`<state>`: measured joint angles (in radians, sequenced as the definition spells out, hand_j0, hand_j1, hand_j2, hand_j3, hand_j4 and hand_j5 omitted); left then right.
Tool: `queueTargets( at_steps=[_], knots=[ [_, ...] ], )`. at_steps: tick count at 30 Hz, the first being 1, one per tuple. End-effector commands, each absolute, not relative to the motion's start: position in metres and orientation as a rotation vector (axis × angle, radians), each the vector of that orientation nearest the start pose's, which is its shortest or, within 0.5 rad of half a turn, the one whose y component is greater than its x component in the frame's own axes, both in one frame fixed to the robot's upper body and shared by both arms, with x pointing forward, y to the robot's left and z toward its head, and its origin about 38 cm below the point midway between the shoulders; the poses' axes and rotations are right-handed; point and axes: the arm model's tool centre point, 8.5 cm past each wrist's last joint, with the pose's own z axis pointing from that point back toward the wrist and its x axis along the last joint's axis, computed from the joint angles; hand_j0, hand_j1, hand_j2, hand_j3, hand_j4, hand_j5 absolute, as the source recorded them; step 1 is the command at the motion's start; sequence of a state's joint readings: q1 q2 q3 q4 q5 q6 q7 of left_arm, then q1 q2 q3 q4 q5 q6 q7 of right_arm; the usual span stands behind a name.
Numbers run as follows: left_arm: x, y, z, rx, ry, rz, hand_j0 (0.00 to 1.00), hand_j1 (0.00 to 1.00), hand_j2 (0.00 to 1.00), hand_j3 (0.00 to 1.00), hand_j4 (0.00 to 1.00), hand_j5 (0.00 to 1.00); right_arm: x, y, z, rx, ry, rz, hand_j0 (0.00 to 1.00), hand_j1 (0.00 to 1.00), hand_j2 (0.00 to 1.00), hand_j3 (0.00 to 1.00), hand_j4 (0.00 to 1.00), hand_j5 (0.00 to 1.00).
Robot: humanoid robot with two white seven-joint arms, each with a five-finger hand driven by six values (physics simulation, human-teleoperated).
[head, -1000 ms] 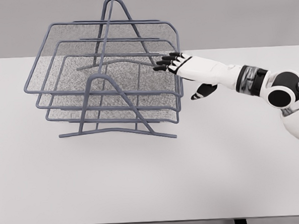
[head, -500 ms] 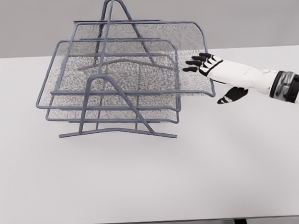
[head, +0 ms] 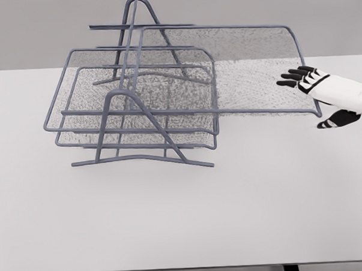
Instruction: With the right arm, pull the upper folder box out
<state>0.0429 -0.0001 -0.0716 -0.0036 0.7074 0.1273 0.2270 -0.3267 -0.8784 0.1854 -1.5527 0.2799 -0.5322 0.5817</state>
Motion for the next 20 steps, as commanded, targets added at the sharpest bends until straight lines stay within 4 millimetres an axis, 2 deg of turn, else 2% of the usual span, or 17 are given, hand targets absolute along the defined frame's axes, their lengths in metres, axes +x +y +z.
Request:
queueTargets(
  at_steps=[1,6,7,11,13,15,16,18,20],
  knots=[
    [-0.050,0.278,-0.257,0.275,0.206,0.624,1.00,1.00,1.00,1.00,1.00,1.00,0.393,-0.391,0.244,-0.539,-1.364,1.900,1.00,1.00,1.00,1.00,1.00,1.00],
    [-0.050,0.278,-0.257,0.275,0.206,0.624,1.00,1.00,1.00,1.00,1.00,1.00,0.392,-0.404,0.263,-0.579,-1.393,1.865,1.00,1.00,1.00,1.00,1.00,1.00],
    [-0.050,0.278,-0.257,0.275,0.206,0.624,1.00,1.00,1.00,1.00,1.00,1.00,0.391,-0.403,0.275,-0.571,-1.453,1.829,1.00,1.00,1.00,1.00,1.00,1.00],
    [-0.050,0.278,-0.257,0.275,0.206,0.624,1.00,1.00,1.00,1.00,1.00,1.00,0.395,-0.370,0.321,-0.586,-1.615,1.806,1.00,1.00,1.00,1.00,1.00,1.00],
    [-0.050,0.278,-0.257,0.275,0.206,0.626,1.00,1.00,1.00,1.00,1.00,1.00,0.396,-0.341,0.299,-0.477,-1.630,1.856,1.00,1.00,1.00,1.00,1.00,1.00],
    [-0.050,0.278,-0.257,0.275,0.206,0.624,1.00,1.00,1.00,1.00,1.00,1.00,0.395,-0.330,0.295,-0.444,-1.646,1.885,1.00,1.00,1.00,1.00,1.00,1.00],
    [-0.050,0.278,-0.257,0.275,0.206,0.626,1.00,1.00,1.00,1.00,1.00,1.00,0.397,-0.309,0.291,-0.392,-1.736,1.892,1.00,1.00,1.00,1.00,1.00,1.00],
    [-0.050,0.278,-0.257,0.275,0.206,0.626,1.00,1.00,1.00,1.00,1.00,1.00,0.398,-0.290,0.289,-0.346,-1.798,1.909,1.00,1.00,1.00,1.00,1.00,1.00],
    [-0.050,0.278,-0.257,0.273,0.206,0.626,1.00,1.00,1.00,1.00,1.00,1.00,0.398,-0.286,0.288,-0.335,-1.800,1.917,1.00,1.00,1.00,1.00,1.00,1.00]
  ],
)
